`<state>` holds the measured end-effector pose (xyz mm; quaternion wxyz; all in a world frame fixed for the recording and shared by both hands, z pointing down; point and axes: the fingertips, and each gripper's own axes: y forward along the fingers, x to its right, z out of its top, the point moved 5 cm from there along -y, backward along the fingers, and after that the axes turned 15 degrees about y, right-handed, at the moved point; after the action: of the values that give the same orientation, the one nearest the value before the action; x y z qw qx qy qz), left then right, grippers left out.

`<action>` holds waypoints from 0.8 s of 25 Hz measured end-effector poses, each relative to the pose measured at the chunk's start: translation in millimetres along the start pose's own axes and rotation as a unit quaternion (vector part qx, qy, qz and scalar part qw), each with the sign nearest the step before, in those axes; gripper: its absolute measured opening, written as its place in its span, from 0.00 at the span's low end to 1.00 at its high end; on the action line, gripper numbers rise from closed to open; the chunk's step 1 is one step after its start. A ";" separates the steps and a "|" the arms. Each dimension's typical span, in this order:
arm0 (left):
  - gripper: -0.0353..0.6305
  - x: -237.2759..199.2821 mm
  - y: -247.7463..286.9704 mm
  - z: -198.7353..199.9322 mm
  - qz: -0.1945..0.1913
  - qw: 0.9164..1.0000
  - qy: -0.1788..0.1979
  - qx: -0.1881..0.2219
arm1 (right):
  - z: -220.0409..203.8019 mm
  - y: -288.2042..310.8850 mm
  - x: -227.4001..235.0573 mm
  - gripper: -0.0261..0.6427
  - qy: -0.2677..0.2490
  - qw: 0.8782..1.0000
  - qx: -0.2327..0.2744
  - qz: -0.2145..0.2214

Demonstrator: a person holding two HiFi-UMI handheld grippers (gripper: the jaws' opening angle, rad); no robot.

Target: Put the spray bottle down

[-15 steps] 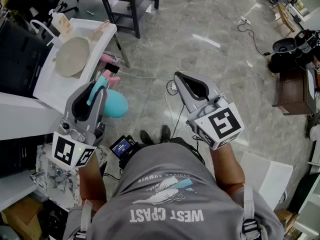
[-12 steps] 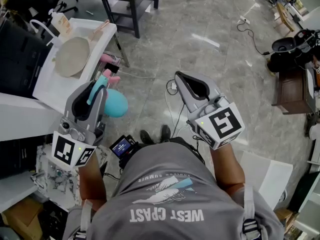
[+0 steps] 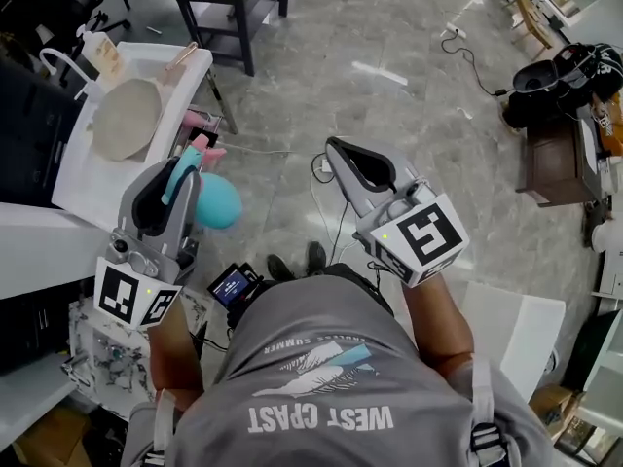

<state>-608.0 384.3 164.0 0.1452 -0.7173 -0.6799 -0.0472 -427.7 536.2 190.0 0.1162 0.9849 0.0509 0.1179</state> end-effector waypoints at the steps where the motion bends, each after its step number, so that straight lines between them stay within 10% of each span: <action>1: 0.16 -2.7 -0.1 -1.1 -0.002 1.000 -0.001 0.002 | 0.7 2.2 -2.2 0.04 0.003 1.000 0.002 0.003; 20: 0.16 -34.0 41.7 -24.3 -0.010 1.000 0.000 -0.011 | 13.1 50.7 42.6 0.04 0.036 0.999 0.023 0.002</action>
<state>-566.1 343.6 172.2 0.1364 -0.7124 -0.6861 -0.0563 -379.7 489.8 199.3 0.0916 0.9825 0.0553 0.1523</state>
